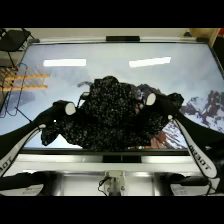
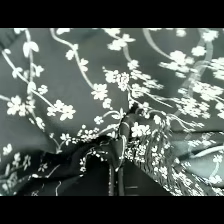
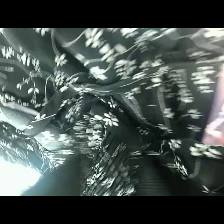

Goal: Fold the shirts.

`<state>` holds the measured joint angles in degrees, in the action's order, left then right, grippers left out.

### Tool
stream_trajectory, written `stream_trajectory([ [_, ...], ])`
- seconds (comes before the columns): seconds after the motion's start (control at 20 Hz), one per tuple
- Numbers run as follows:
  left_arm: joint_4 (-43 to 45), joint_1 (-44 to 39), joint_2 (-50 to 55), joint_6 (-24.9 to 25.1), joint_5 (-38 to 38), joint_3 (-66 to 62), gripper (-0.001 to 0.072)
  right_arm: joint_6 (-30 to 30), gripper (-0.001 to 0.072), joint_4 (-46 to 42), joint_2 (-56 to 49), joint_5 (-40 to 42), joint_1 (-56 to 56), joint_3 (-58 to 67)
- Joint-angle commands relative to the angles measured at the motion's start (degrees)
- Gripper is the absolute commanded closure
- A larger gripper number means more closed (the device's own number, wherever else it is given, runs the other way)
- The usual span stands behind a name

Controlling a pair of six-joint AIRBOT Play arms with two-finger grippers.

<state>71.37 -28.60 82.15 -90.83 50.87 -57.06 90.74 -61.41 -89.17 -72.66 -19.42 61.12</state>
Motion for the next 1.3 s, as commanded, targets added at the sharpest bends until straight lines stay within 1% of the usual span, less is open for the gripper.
stream_trajectory([
  [0.0, 0.2, 0.1, -2.9, 0.2, 0.7, 0.0, 0.0660, -1.6, 0.0616, -0.3, -0.6, -1.1, -2.6, 0.3],
  [0.05, 0.2, 0.1, -3.6, 0.2, 0.8, 0.0, 0.0660, -1.6, 0.0654, -0.2, -0.5, -2.3, -2.6, 1.1],
  [0.25, 0.2, 0.9, -7.1, 0.2, 1.0, -0.4, 0.0660, -3.0, 0.0655, -2.5, 3.6, -6.2, -1.0, 9.3],
  [0.35, 0.2, 2.6, -9.6, 0.2, 1.4, -3.0, 0.0660, -3.4, 0.0655, -4.3, 6.5, -5.1, 0.2, 15.9],
  [0.45, 0.1, 5.0, -11.2, 0.2, 1.2, -9.5, 0.0660, -3.8, 0.0655, -7.0, 9.0, 1.3, 1.3, 23.1],
  [0.6, 0.1, 8.2, -11.9, 0.2, 1.2, -25.2, 0.0660, -3.9, 0.0655, -7.9, 11.2, 16.3, 1.6, 34.0],
  [0.65, 0.2, 9.0, -12.1, 0.2, 1.2, -30.5, 0.0660, -4.8, 0.0655, -7.9, 11.6, 18.8, 1.6, 37.4],
  [0.7, 0.2, 9.8, -12.6, 0.2, 1.2, -35.8, 0.0661, -6.3, 0.0655, -8.0, 12.2, 19.0, 1.5, 40.8],
  [0.8, 0.8, 11.2, -14.7, 2.1, 1.6, -42.9, 0.0661, -8.1, 0.0655, -8.0, 14.6, 16.2, 1.5, 43.9],
  [0.85, 2.5, 11.4, -16.3, 2.3, 2.6, -44.2, 0.0662, -8.3, 0.0655, -8.6, 16.0, 13.0, 1.1, 43.8],
  [0.9, 4.9, 11.5, -18.1, 2.1, 5.2, -43.9, 0.0663, -8.2, 0.0655, -10.6, 17.2, 6.8, 0.1, 43.8],
  [0.95, 5.9, 11.5, -19.3, 2.1, 9.6, -43.0, 0.0663, -7.3, 0.0655, -13.6, 17.9, -0.5, -1.9, 42.9],
  [1.0, 5.9, 11.0, -20.4, 2.1, 14.6, -40.5, 0.0664, -6.5, 0.0655, -16.2, 18.6, -5.2, -4.6, 40.5],
  [1.05, 6.6, 9.8, -21.5, 2.1, 17.6, -36.1, 0.0664, -5.0, 0.0655, -19.4, 19.8, -7.5, -8.2, 35.1],
  [1.1, 7.4, 7.8, -22.9, 1.5, 17.5, -28.7, 0.0664, -2.8, 0.0654, -21.6, 21.2, -6.0, -11.5, 27.5],
  [1.15, 7.6, 5.8, -24.3, -0.4, 15.5, -20.3, 0.0664, -0.4, 0.0654, -22.6, 22.4, -2.7, -14.1, 19.2],
  [1.25, 7.5, 1.2, -26.5, -5.9, 8.7, -2.1, 0.0664, 6.2, 0.0653, -22.9, 24.2, 5.4, -17.9, 2.5],
])
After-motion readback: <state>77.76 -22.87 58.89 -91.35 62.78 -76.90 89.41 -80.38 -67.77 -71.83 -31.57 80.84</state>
